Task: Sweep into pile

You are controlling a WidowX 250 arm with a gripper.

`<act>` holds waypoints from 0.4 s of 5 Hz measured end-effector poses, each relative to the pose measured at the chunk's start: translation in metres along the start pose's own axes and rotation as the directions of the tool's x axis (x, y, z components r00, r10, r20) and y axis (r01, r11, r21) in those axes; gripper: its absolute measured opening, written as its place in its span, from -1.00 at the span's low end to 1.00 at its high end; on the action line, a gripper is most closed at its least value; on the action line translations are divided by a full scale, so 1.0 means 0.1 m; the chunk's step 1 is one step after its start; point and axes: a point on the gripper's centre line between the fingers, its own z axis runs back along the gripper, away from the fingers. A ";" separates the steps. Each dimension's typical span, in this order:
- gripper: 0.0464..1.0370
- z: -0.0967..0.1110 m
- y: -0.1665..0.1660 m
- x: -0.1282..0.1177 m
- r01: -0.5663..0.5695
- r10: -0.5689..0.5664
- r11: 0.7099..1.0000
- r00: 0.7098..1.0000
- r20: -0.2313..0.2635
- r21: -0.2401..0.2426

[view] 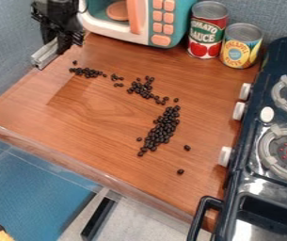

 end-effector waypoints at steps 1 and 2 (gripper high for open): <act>-0.35 -0.12 0.00 0.00 0.003 -0.003 1.000 1.000 -0.002 0.026; -0.35 -0.16 0.03 -0.02 0.001 0.000 0.999 1.000 -0.005 0.036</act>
